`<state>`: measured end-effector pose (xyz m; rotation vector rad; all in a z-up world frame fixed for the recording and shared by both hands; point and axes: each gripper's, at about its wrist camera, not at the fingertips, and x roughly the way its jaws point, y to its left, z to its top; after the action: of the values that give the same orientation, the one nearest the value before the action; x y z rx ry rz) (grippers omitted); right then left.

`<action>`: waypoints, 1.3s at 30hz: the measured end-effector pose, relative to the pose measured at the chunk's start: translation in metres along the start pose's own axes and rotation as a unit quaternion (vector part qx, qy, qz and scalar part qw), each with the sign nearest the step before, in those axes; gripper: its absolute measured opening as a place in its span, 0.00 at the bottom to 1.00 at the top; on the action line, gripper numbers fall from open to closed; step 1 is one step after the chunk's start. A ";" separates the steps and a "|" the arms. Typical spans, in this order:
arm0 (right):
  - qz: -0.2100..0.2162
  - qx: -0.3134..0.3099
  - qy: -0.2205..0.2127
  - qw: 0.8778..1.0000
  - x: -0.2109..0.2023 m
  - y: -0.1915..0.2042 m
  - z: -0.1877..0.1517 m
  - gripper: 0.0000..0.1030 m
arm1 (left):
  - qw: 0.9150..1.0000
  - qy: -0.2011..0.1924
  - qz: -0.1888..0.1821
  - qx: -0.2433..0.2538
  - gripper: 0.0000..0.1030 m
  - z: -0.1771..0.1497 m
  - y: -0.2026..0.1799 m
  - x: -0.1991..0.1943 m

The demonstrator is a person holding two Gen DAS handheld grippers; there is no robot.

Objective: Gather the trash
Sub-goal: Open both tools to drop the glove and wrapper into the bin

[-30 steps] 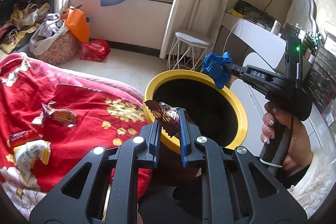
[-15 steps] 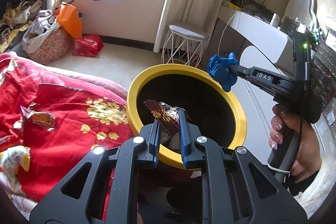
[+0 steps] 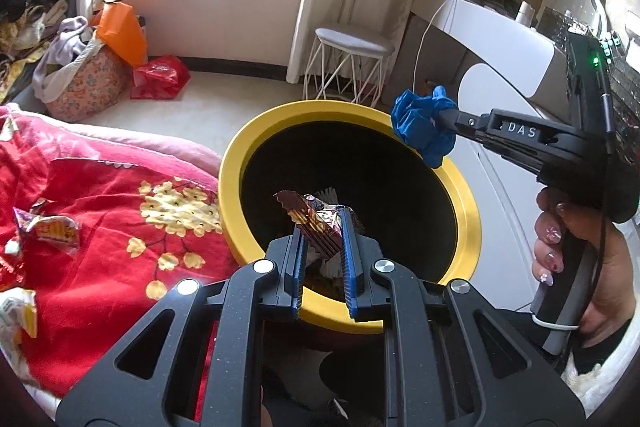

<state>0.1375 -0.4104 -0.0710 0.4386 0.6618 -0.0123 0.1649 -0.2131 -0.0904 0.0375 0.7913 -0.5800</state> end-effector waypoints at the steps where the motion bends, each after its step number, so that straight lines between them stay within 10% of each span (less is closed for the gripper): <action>1: 0.001 -0.001 0.002 1.000 0.001 0.000 0.000 0.05 | 1.000 0.002 -0.001 0.000 0.11 0.000 -0.001 0.002; 9: 0.009 -0.001 0.007 1.000 0.004 0.000 0.002 0.06 | 1.000 0.009 -0.014 0.002 0.11 0.005 -0.005 0.016; 11: 0.012 0.003 0.009 1.000 0.004 -0.002 0.002 0.19 | 1.000 0.004 -0.013 0.011 0.13 0.008 -0.009 0.018; 21: -0.010 0.013 -0.007 1.000 -0.003 -0.007 0.002 0.53 | 1.000 -0.021 0.018 -0.008 0.88 0.008 0.000 0.002; 39: 0.006 -0.050 -0.064 0.997 -0.025 0.059 -0.012 0.75 | 0.993 -0.076 0.086 -0.040 0.90 -0.010 0.038 -0.060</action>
<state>0.1190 -0.3554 -0.0412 0.3417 0.5305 0.0036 0.1438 -0.1495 -0.0634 -0.0127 0.6552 -0.3825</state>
